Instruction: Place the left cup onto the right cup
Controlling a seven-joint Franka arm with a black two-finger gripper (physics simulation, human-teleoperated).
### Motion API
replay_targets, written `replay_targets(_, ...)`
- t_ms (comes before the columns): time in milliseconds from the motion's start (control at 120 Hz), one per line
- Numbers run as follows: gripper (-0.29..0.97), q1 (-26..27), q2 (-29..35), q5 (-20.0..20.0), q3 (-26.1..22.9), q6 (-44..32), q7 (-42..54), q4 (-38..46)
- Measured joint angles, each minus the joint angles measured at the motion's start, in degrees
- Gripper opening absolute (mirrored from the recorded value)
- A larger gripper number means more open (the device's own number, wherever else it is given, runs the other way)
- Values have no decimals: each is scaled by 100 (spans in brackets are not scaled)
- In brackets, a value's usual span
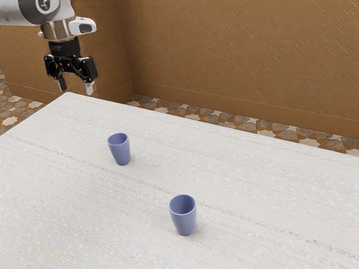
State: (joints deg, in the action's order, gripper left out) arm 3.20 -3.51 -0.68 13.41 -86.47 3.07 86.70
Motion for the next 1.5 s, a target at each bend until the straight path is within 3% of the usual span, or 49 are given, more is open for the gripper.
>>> replay_targets(767,68,-233,91,5,641,-899,111,1275)
replay_targets(1117,68,-702,-257,-2,637,-1322,366,1260)
replay_targets(1500,68,-867,-875,-44,587,-1501,765,720)
